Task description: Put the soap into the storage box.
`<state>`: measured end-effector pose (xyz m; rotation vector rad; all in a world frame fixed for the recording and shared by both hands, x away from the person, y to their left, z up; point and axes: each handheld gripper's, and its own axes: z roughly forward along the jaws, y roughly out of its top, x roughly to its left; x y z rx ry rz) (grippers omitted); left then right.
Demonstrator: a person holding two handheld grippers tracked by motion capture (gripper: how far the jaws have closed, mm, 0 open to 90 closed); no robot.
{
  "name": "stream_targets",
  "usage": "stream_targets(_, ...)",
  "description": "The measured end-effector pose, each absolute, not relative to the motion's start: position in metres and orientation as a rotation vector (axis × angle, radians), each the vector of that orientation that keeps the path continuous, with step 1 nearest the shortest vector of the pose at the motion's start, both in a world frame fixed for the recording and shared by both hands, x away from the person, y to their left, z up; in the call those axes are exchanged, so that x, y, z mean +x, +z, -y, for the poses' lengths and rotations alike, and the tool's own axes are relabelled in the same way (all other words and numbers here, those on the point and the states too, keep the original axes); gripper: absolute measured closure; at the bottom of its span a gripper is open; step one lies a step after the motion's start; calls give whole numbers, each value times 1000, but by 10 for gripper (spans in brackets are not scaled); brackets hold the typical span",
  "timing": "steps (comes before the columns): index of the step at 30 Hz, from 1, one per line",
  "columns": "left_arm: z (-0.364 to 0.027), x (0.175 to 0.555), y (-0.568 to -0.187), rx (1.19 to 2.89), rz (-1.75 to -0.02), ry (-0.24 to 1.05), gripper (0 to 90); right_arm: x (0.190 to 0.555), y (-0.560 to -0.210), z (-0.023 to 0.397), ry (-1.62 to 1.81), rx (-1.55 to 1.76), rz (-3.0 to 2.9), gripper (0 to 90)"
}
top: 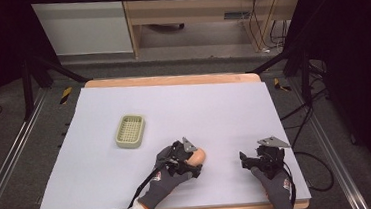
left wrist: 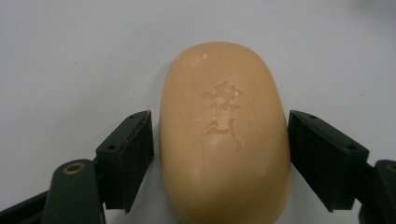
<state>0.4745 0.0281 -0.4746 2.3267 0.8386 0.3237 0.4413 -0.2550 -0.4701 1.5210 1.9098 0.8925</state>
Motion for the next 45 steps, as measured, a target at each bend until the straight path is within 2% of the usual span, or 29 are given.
stream_targets(12,-25,475,-475,2313,-842,337,306,441,-470,255,895,1526,-1907,66)
stream_targets(29,-27,474,-472,2310,-836,349,315,442,-470,255,896,1528,-1908,66)
stream_targets(45,-53,466,-444,2281,-827,387,315,441,-470,255,892,1524,-1902,66)
